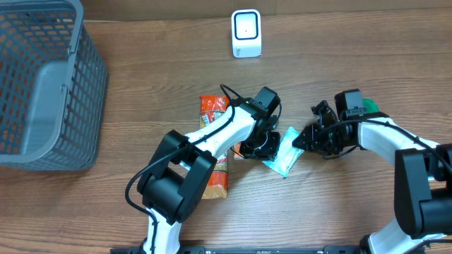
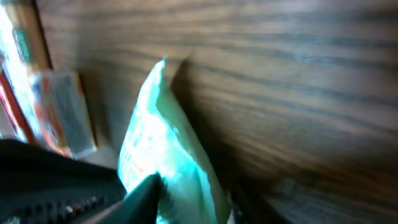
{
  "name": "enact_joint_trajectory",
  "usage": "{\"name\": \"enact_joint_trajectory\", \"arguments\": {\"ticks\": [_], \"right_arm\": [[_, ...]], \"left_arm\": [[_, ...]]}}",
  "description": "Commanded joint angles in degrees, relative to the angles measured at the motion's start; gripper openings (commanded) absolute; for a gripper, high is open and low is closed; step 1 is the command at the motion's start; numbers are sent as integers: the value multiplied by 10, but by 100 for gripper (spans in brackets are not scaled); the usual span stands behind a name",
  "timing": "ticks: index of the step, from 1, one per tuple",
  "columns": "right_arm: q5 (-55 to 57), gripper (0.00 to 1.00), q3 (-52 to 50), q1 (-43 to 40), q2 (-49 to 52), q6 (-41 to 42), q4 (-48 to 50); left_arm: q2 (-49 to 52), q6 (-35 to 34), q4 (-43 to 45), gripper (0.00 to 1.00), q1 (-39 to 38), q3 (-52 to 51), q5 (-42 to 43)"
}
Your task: Scan the item barcode
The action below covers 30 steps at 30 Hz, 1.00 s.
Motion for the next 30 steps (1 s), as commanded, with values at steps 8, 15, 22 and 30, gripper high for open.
{"name": "enact_joint_trajectory", "arguments": {"ticks": [8, 15, 22, 30], "right_arm": [[-26, 10, -8, -1, 0, 0, -10], [-21, 4, -7, -1, 0, 0, -4], [-19, 4, -7, -1, 0, -2, 0], [-19, 10, -7, -1, 0, -2, 0]], "left_arm": [[3, 5, 3, 4, 0, -12, -17], [-6, 28, -40, 4, 15, 38, -40], [-63, 30, -138, 4, 46, 164, -188], [-130, 31, -208, 4, 129, 216, -297]]}}
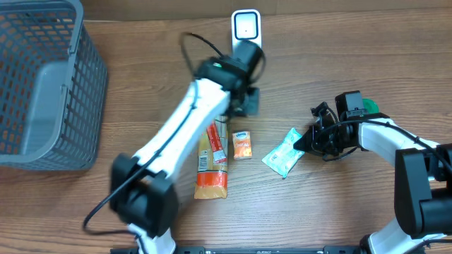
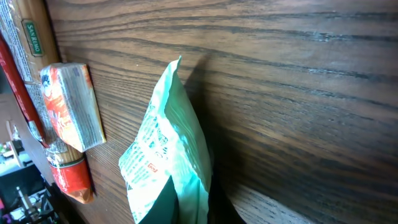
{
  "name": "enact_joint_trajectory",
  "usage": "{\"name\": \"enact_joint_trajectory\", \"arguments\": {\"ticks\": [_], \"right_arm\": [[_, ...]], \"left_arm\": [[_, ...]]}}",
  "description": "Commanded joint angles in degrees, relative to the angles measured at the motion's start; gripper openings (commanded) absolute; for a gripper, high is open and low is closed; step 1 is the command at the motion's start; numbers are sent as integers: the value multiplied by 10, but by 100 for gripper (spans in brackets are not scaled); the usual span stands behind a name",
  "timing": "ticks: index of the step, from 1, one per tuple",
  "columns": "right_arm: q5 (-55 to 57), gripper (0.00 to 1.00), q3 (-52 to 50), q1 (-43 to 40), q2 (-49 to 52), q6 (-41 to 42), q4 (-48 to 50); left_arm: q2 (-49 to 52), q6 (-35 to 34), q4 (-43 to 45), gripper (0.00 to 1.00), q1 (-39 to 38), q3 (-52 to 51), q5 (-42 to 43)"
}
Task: Scan the item barcode
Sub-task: 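Release the left gripper and pull the left arm back beside the basket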
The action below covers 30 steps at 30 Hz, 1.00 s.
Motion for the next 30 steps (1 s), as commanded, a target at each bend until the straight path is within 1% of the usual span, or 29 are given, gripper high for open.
{"name": "enact_joint_trajectory", "arguments": {"ticks": [1, 2, 4, 7, 11, 16, 17, 18, 19, 20, 25, 30], "right_arm": [[1, 10, -5, 2, 0, -5, 3], [1, 9, -5, 2, 0, -5, 4], [1, 4, -5, 2, 0, -5, 4], [1, 4, -5, 2, 0, -5, 8], [1, 4, -5, 2, 0, -5, 12], [1, 4, -5, 2, 0, -5, 5], [2, 4, -5, 2, 0, -5, 5], [4, 4, -5, 2, 0, -5, 5], [9, 4, -5, 2, 0, -5, 5], [16, 4, -5, 2, 0, -5, 5], [38, 4, -3, 2, -1, -12, 5], [38, 4, 33, 2, -23, -36, -35]], "left_arm": [[-37, 8, -33, 4, 58, 13, -93], [-39, 6, -44, 4, 71, 13, -104], [-39, 6, -66, 5, 107, 12, -122], [-38, 7, -78, 6, 158, 5, -137], [-38, 11, -78, 7, 215, 3, -134], [-38, 28, -78, 13, 267, 2, -134], [-38, 28, -78, 26, 275, 2, -134], [-38, 28, -77, 44, 282, 2, -134], [-38, 28, -78, 59, 288, 2, -134], [-38, 28, -78, 100, 293, 2, -134], [-38, 28, -78, 100, 300, 2, -134], [-38, 28, -78, 100, 299, 2, -134]]}}
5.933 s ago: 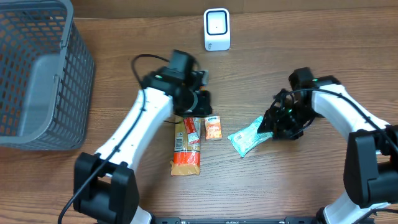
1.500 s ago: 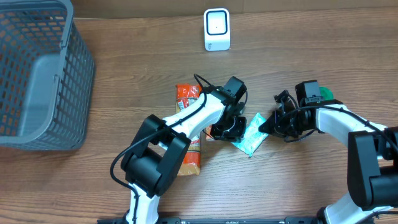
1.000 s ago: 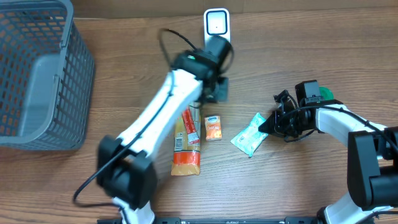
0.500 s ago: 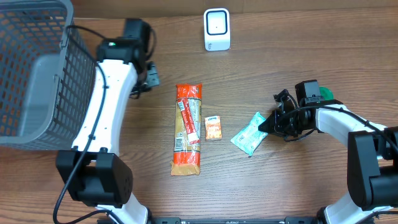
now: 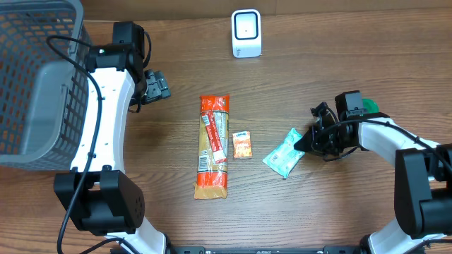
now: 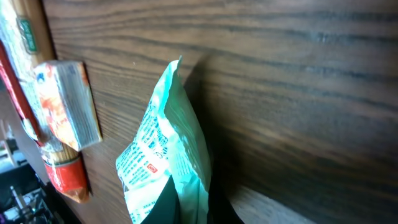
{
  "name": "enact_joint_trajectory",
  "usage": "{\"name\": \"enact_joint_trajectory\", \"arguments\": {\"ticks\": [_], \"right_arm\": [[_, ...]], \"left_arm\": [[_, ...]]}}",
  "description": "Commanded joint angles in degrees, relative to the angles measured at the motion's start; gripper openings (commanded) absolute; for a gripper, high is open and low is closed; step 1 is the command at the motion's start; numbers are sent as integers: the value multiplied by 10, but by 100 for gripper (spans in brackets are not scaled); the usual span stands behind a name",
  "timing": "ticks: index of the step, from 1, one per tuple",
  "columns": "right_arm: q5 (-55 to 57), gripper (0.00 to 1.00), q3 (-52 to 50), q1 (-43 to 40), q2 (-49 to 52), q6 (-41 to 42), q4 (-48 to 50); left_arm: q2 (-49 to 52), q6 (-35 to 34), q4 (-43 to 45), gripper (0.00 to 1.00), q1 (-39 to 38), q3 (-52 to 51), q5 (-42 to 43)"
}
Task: Scan the item barcode
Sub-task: 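Release the left gripper and pull the left arm back beside the basket, then lift the wipes pack and carry it to the white scanner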
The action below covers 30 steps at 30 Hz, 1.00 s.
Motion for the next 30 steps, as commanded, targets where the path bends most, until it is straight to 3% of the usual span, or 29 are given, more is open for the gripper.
{"name": "enact_joint_trajectory", "arguments": {"ticks": [1, 13, 21, 24, 30], "right_arm": [[27, 4, 38, 2, -33, -24, -28], [77, 4, 198, 3, -157, -47, -189], [193, 3, 389, 25, -156, -44, -309], [264, 3, 457, 39, -143, -5, -332], [315, 3, 653, 89, -49, -5, -418]], "left_arm": [[-1, 9, -1, 100, 0, -4, -6], [-1, 9, -1, 100, -1, -4, -6], [-1, 9, -1, 100, 0, -4, -6], [-1, 9, -1, 100, 0, -4, -6], [-1, 9, -1, 100, 0, -4, -6]]}}
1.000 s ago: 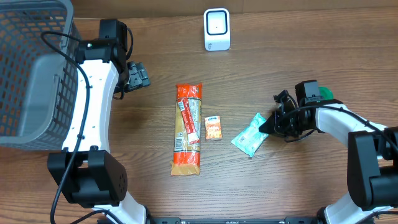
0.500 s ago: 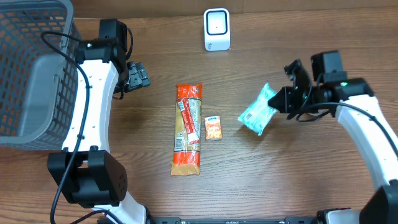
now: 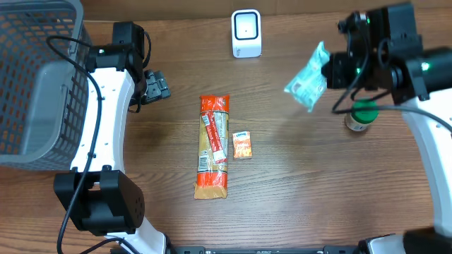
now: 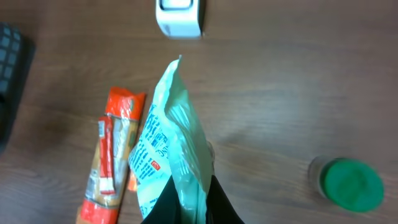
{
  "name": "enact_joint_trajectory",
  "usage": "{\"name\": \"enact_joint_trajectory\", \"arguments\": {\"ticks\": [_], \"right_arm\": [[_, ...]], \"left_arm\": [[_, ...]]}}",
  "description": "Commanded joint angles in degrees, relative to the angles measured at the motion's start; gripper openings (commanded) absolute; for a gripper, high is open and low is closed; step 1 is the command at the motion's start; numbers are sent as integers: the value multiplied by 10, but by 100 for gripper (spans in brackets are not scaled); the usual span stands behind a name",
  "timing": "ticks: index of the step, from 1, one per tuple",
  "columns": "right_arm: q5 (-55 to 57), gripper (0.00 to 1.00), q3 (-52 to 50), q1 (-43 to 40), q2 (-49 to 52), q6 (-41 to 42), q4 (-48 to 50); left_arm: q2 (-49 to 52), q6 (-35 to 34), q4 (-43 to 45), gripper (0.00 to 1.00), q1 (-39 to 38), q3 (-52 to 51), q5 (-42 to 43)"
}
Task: Scan the item barcode
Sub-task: 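Lift the wipes pack and carry it to the white scanner, then hold the wipes pack barcode in front of the scanner window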
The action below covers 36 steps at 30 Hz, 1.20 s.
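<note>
My right gripper is shut on one end of a mint-green packet, holding it in the air over the table's back right. In the right wrist view the packet rises from between the black fingers, printed side to the left. The white scanner stands at the back middle, left of the packet, and shows at the top of the wrist view. My left gripper hangs open and holds nothing near the basket, far from the packet.
A grey wire basket fills the left side. A long orange packet and a small orange box lie in the middle. A green-lidded jar stands under my right arm.
My right gripper has gone from table level to high at the back right, with the mint-green packet in it. The jar now shows. My left arm has not moved.
My left gripper was at the small orange box beside the packet, then by the scanner, then beside the basket, where it stays. My right gripper held the packet's end on the table through all three moments and now holds it in the air.
</note>
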Motion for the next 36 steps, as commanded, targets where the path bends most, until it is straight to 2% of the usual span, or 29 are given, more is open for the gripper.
{"name": "enact_joint_trajectory", "arguments": {"ticks": [1, 4, 14, 19, 25, 29, 36], "right_arm": [[75, 3, 106, 34, 64, 9, -17], [114, 3, 159, 64, 117, -45, 16], [202, 4, 159, 118, 214, -177, 195], [310, 4, 159, 151, 269, -275, 266], [395, 4, 158, 185, 326, -355, 374], [446, 4, 158, 195, 361, -397, 463], [457, 4, 154, 195, 405, -415, 564]], "left_arm": [[-1, 9, 0, 100, 0, -4, -5], [-1, 9, 0, 100, -1, -4, -5], [-1, 9, 0, 100, 0, -4, -5], [-1, 9, 0, 100, -1, -4, -5], [-1, 9, 0, 100, 0, -4, -5], [-1, 9, 0, 100, -1, -4, -5], [-1, 9, 0, 100, -1, -4, -5]]}}
